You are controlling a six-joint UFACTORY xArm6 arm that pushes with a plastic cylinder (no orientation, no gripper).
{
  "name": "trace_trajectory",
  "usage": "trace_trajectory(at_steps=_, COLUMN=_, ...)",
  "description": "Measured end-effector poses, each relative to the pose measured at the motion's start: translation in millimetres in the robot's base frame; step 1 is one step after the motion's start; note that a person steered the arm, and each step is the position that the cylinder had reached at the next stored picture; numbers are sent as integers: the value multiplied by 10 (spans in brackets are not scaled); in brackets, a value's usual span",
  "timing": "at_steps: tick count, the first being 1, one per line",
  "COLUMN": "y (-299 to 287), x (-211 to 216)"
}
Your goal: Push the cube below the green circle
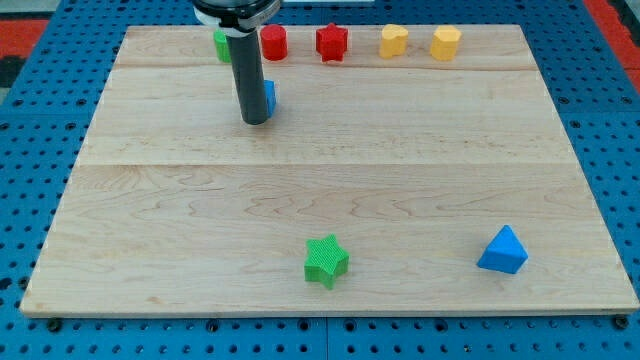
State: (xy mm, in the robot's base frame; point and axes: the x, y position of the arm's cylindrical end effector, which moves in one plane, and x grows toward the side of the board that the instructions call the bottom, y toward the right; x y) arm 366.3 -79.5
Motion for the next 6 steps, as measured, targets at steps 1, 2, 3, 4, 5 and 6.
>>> trace_trajectory(at_steps=1, y=-33, x=-121)
trace_trajectory(at_steps=2, y=-393, x=-143)
trace_trajectory(at_steps=3, y=-403, x=-143)
trace_trajectory(at_steps=4, y=252, x=-2)
trace_trajectory(at_steps=5, y=770, x=-216)
trace_trajectory(at_steps=6, y=46, x=-366)
